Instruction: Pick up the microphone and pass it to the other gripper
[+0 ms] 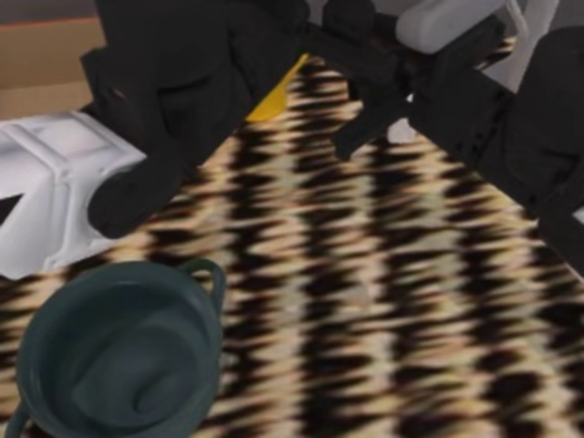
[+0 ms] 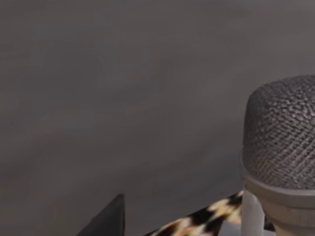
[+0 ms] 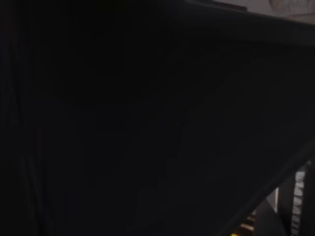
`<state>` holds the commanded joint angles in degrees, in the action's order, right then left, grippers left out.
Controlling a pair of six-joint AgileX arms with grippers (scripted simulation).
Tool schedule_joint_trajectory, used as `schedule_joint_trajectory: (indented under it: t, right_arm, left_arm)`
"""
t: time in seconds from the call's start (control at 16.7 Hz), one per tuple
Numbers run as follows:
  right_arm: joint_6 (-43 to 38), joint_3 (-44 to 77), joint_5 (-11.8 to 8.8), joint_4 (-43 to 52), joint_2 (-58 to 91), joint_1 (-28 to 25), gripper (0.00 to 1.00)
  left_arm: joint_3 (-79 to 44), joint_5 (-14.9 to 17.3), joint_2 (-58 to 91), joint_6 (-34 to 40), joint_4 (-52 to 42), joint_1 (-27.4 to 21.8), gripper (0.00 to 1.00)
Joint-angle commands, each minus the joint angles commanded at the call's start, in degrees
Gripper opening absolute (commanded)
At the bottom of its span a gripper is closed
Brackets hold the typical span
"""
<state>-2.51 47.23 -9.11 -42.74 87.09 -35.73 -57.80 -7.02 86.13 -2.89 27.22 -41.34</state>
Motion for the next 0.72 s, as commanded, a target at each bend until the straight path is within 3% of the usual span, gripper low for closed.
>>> schedule_joint_trajectory:
  t: [0.66, 0.72]
  right_arm:
    - [0.0, 0.0, 0.0, 0.0, 0.0, 0.0, 0.0]
    - [0.0, 0.0, 0.0, 0.0, 0.0, 0.0, 0.0]
  left_arm:
    - [0.0, 0.0, 0.0, 0.0, 0.0, 0.0, 0.02]
    - [0.0, 0.0, 0.0, 0.0, 0.0, 0.0, 0.0]
